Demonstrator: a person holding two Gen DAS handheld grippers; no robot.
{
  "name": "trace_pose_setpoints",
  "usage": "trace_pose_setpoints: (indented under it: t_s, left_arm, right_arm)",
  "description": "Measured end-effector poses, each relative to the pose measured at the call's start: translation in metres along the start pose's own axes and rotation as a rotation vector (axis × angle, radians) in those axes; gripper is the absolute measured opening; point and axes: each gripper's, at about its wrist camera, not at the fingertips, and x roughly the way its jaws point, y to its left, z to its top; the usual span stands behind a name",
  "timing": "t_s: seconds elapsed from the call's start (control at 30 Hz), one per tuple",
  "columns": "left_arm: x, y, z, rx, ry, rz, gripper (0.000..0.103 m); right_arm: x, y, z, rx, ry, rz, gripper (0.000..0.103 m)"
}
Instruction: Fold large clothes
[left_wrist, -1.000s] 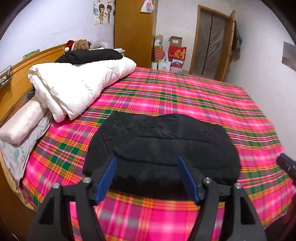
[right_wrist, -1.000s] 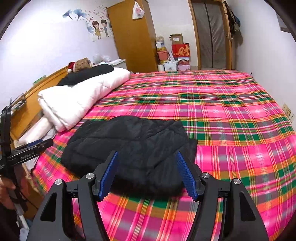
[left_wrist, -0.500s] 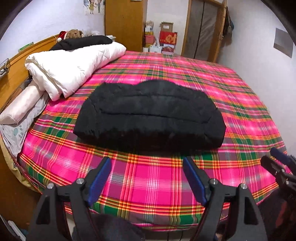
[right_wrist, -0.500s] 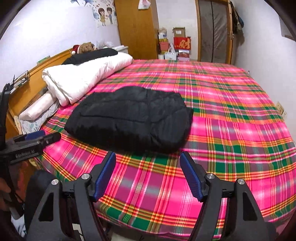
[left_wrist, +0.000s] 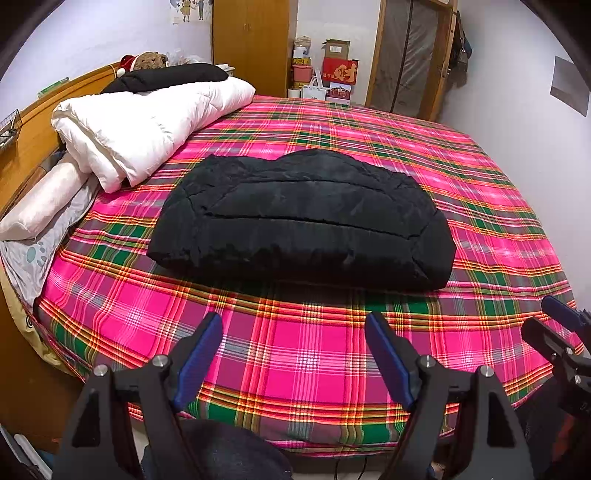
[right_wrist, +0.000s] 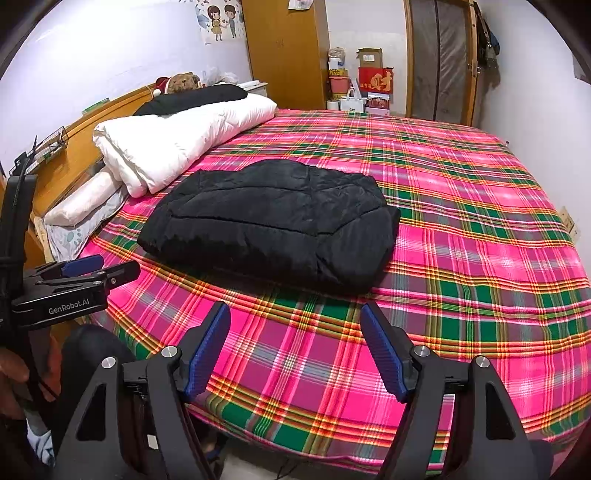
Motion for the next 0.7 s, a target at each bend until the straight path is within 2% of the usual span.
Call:
trace_pose_setpoints:
  t_s: [0.7]
  left_arm:
    - [0.0072,-0.0002,-0.0017,-0.019,0.038,-0.028,0.081]
  right_arm:
    - [0.0068,0.0019,-0.0004,0.011,0.025,-0.001,0.073]
